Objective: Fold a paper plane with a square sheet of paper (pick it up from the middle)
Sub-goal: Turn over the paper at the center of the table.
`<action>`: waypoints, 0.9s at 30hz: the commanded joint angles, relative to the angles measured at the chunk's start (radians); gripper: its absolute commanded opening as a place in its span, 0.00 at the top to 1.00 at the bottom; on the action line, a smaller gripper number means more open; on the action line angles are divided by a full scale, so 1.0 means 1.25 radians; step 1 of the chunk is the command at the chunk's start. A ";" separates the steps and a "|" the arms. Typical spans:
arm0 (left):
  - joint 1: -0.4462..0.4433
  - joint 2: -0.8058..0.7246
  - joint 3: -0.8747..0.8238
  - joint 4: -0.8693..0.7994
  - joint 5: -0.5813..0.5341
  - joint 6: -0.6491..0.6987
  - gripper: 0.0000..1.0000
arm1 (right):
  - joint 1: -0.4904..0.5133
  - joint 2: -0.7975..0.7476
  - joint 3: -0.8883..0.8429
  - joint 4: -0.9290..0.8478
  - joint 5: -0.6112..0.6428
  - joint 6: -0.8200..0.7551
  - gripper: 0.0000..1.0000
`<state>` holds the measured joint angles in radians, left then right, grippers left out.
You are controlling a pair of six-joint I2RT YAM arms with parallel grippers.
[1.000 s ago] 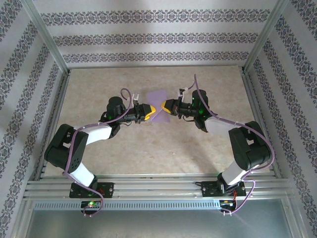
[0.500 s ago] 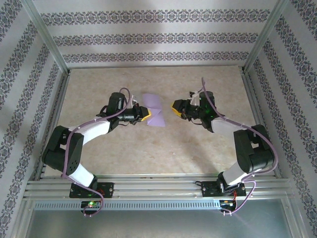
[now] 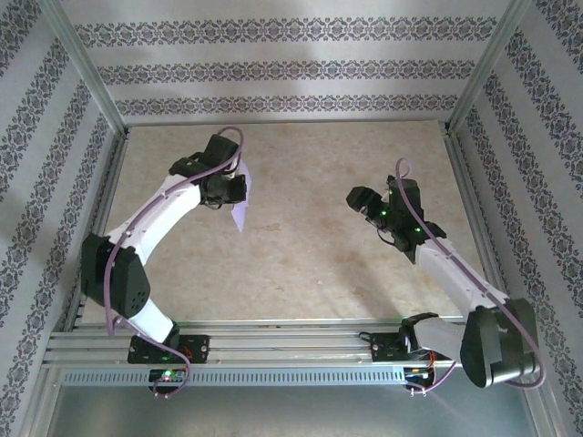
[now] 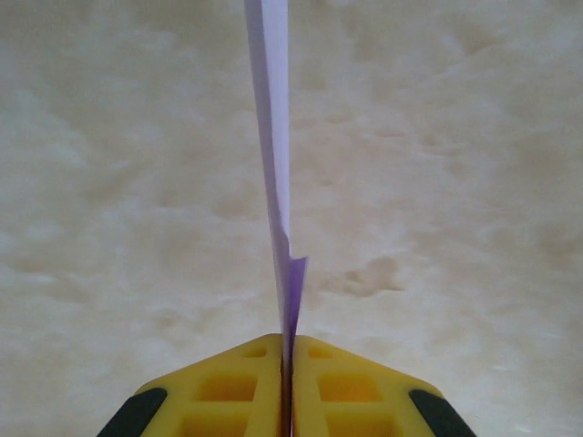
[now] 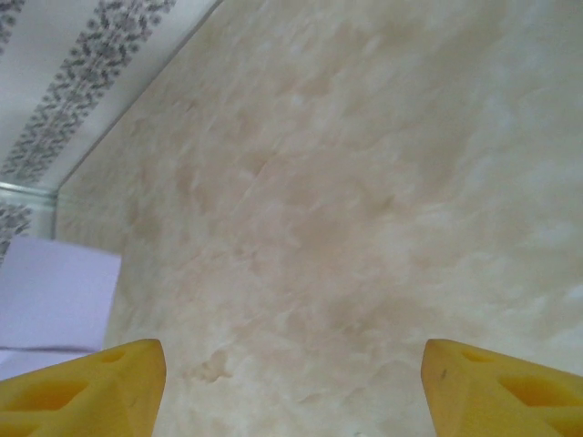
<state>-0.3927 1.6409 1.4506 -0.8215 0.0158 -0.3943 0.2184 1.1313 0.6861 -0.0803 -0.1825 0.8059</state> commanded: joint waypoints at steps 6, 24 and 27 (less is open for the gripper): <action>-0.152 0.206 0.155 -0.253 -0.392 0.042 0.90 | -0.004 -0.065 -0.048 -0.077 0.118 -0.032 0.26; -0.210 0.324 0.241 -0.108 0.043 -0.028 0.43 | 0.011 -0.016 -0.064 -0.055 0.068 0.006 0.31; -0.150 0.240 0.149 -0.029 0.116 -0.052 0.38 | 0.074 0.058 -0.019 -0.054 0.052 0.001 0.34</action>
<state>-0.6544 2.0548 1.6993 -0.9615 0.0036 -0.4271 0.2550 1.1416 0.6170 -0.1570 -0.0772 0.8062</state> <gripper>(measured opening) 0.611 0.667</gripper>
